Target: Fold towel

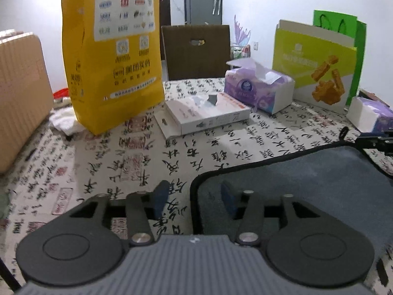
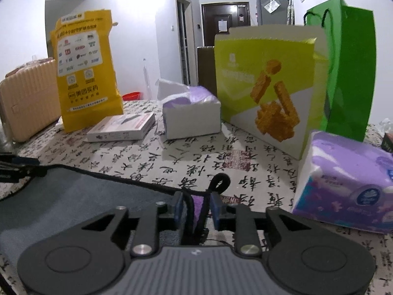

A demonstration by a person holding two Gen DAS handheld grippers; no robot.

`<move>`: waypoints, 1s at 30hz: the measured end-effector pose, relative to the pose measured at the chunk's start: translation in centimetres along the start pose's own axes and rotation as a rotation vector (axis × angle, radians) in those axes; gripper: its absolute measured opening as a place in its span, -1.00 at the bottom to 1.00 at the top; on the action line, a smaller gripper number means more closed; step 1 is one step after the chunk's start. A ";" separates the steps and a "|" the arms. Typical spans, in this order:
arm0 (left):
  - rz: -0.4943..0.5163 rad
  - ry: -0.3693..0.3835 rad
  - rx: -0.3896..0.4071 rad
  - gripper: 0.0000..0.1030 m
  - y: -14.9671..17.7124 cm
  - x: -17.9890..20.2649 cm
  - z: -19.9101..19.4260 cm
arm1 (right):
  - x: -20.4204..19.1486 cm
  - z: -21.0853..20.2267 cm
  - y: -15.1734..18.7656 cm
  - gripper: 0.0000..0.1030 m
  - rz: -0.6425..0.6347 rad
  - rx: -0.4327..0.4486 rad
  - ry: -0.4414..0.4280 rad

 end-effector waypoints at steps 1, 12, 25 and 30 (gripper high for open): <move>-0.003 0.000 0.004 0.22 -0.1 -0.1 -0.7 | -0.1 -0.5 -0.1 -0.39 0.001 0.004 0.001; -0.021 0.011 0.037 0.77 0.4 -1.1 -8.3 | -3.2 -7.5 -0.6 0.81 -0.029 0.034 0.058; -0.048 -0.006 0.110 1.00 2.3 -2.3 -16.5 | -8.3 -14.2 0.9 0.93 -0.047 0.058 0.056; -0.064 -0.015 0.119 1.00 3.3 -2.9 -18.6 | -10.1 -16.2 1.8 0.95 -0.054 0.074 0.065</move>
Point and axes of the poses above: each gripper's, at about its wrist camera, not at the fingertips, and z roughly the way its jaws point, x to its right, y to its underside, the point moved 5 cm from there along z, roughly the way its jaws point, and after that the axes turned 14 degrees about -y, right-handed, at the moved point
